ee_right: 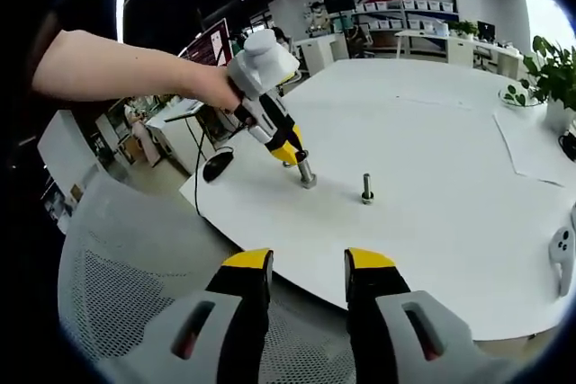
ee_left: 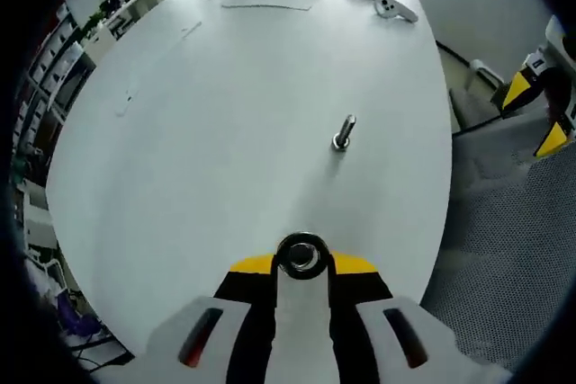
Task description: Place the washer onto the threaded stud by aligning its center hole with the stud, sliding it down to the base, and recovering from edge contact or off-axis alignment until the washer reaches the visible bottom stop.
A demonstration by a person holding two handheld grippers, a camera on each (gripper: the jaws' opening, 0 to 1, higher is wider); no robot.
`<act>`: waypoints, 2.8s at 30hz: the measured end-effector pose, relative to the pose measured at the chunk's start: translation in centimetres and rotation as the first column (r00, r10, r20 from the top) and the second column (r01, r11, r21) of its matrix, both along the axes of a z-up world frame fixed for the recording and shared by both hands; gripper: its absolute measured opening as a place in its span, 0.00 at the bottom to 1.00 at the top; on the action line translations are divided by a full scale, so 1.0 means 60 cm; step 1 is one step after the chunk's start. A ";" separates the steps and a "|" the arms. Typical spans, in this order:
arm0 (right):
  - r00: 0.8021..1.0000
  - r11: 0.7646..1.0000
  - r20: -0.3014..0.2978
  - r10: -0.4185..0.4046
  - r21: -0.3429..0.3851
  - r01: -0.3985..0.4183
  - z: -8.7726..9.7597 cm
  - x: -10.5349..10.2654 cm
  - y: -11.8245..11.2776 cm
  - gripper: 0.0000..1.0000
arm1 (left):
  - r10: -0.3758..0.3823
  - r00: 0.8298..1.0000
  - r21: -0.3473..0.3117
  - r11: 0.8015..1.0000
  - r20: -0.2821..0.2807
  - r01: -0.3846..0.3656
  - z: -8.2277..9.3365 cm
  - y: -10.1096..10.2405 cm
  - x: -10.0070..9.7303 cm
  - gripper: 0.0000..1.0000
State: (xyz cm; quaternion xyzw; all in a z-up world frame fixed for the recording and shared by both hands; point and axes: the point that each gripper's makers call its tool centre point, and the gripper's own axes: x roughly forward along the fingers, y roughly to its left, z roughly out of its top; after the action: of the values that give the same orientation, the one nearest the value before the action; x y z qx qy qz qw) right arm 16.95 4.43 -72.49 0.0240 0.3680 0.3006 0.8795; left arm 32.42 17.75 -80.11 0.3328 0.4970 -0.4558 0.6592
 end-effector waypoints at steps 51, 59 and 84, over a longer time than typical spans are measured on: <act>1.000 1.000 -0.007 -0.021 -0.012 0.020 -0.004 0.003 -0.007 0.34 | 0.032 0.999 0.099 0.995 0.010 -0.033 -0.079 0.019 -0.002 0.26; 1.000 0.999 -0.020 -0.020 -0.029 0.020 -0.008 0.001 -0.008 0.34 | 0.188 0.982 0.054 0.981 0.015 -0.189 -0.068 0.068 -0.006 0.29; 0.999 0.999 -0.033 -0.002 -0.046 0.001 -0.013 -0.003 -0.009 0.34 | 0.493 0.869 -0.002 0.870 0.045 -0.493 -0.068 0.169 0.025 0.29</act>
State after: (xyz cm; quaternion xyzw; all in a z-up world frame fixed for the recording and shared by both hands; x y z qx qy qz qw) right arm 16.76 3.90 -73.27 0.0088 0.3893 0.2909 0.8739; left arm 33.93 27.89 -84.20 0.2081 0.5528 -0.2628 0.7629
